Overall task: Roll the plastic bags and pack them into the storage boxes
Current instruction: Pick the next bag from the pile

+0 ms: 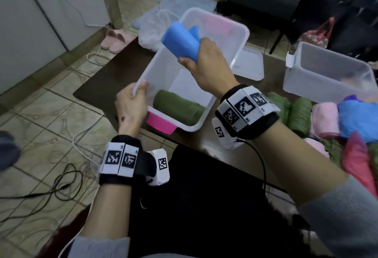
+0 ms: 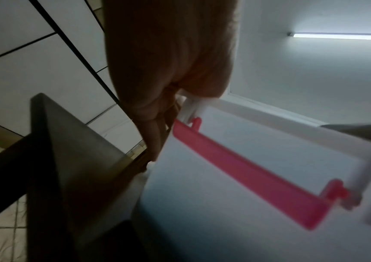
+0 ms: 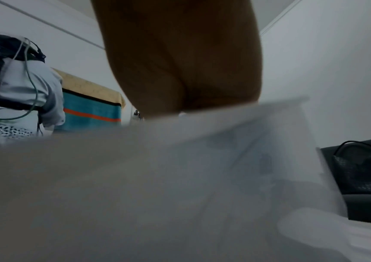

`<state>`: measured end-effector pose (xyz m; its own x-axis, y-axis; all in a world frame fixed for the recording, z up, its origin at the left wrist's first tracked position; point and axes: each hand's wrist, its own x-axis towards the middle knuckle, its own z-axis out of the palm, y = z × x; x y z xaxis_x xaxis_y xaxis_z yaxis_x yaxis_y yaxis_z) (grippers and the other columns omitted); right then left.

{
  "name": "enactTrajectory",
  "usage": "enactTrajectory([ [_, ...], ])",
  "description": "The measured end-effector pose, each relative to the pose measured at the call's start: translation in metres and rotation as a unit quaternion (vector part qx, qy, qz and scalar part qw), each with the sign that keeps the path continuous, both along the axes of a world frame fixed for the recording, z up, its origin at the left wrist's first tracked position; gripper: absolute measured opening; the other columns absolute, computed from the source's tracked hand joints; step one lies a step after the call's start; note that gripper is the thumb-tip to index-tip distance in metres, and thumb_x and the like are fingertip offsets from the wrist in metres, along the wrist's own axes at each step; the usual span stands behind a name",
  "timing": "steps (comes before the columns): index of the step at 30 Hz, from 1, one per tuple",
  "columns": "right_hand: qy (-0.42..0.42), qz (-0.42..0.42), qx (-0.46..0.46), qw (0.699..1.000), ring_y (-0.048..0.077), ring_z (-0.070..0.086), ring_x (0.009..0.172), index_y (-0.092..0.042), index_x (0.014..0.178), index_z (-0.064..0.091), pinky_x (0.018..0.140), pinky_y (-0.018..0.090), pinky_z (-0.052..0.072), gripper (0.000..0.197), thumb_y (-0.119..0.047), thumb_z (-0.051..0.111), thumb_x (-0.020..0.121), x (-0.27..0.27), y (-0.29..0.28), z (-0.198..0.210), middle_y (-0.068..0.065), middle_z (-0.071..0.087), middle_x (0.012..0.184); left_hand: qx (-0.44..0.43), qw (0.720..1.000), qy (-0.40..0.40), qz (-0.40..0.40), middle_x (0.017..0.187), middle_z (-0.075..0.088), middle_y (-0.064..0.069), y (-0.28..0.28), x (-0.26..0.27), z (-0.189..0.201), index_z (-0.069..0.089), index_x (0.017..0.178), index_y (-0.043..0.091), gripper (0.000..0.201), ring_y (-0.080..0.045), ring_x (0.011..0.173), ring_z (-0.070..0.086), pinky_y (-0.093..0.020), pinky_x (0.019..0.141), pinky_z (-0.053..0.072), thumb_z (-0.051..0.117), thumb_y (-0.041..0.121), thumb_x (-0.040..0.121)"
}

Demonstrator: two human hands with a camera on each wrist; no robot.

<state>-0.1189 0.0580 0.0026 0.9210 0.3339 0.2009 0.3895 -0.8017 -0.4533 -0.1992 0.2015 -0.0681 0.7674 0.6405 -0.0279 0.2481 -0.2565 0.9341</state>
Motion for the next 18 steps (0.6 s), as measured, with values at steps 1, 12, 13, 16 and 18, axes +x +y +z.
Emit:
enactTrajectory([
  [1, 0.005, -0.008, -0.041, 0.999, 0.029, 0.048, 0.111, -0.004, 0.122, 0.042, 0.087, 0.038, 0.039, 0.053, -0.046, 0.052, 0.091, -0.001, 0.004, -0.004, 0.013, 0.049, 0.121, -0.011, 1.0, -0.018, 0.004, 0.084, 0.062, -0.004, -0.002, -0.004, -0.004, 0.066, 0.087, 0.021, 0.025, -0.025, 0.084, 0.06, -0.035, 0.078, 0.048, 0.051, 0.041, 0.09],
  [12, 0.184, 0.032, -0.197, 0.962, 0.031, 0.046, 0.121, 0.0, 0.133, 0.035, 0.088, 0.031, 0.035, 0.059, -0.042, 0.051, 0.094, 0.007, 0.008, -0.03, 0.016, 0.046, 0.134, -0.011, 0.993, -0.12, 0.008, 0.076, 0.062, 0.008, -0.018, -0.023, -0.017, 0.067, 0.092, 0.01, 0.03, 0.004, 0.066, 0.054, -0.017, 0.064, 0.044, 0.052, 0.036, 0.095],
  [13, 0.2, 0.041, -0.205, 0.957, 0.03, 0.047, 0.12, -0.001, 0.133, 0.037, 0.084, 0.029, 0.034, 0.06, -0.044, 0.05, 0.093, 0.009, 0.006, -0.03, 0.016, 0.047, 0.133, -0.005, 0.993, -0.119, 0.008, 0.075, 0.061, 0.011, -0.019, -0.023, -0.016, 0.067, 0.094, 0.012, 0.029, 0.01, 0.065, 0.054, -0.013, 0.063, 0.043, 0.052, 0.037, 0.095],
  [16, 0.227, 0.048, -0.224, 0.947, 0.029, 0.05, 0.115, -0.002, 0.128, 0.044, 0.081, 0.028, 0.034, 0.06, -0.052, 0.045, 0.093, 0.015, 0.003, -0.031, 0.014, 0.052, 0.129, 0.012, 0.993, -0.119, 0.0, 0.075, 0.059, 0.014, -0.02, -0.022, -0.016, 0.068, 0.097, 0.013, 0.029, 0.018, 0.066, 0.053, -0.006, 0.06, 0.04, 0.051, 0.037, 0.095],
  [18, 0.221, 0.045, -0.242, 0.944, 0.03, 0.048, 0.116, -0.003, 0.126, 0.046, 0.085, 0.03, 0.034, 0.06, -0.054, 0.042, 0.093, 0.014, 0.003, -0.031, 0.015, 0.052, 0.127, 0.022, 0.992, -0.124, -0.003, 0.077, 0.06, 0.011, -0.02, -0.023, -0.017, 0.068, 0.098, 0.013, 0.03, 0.018, 0.067, 0.053, -0.005, 0.06, 0.039, 0.05, 0.036, 0.096],
])
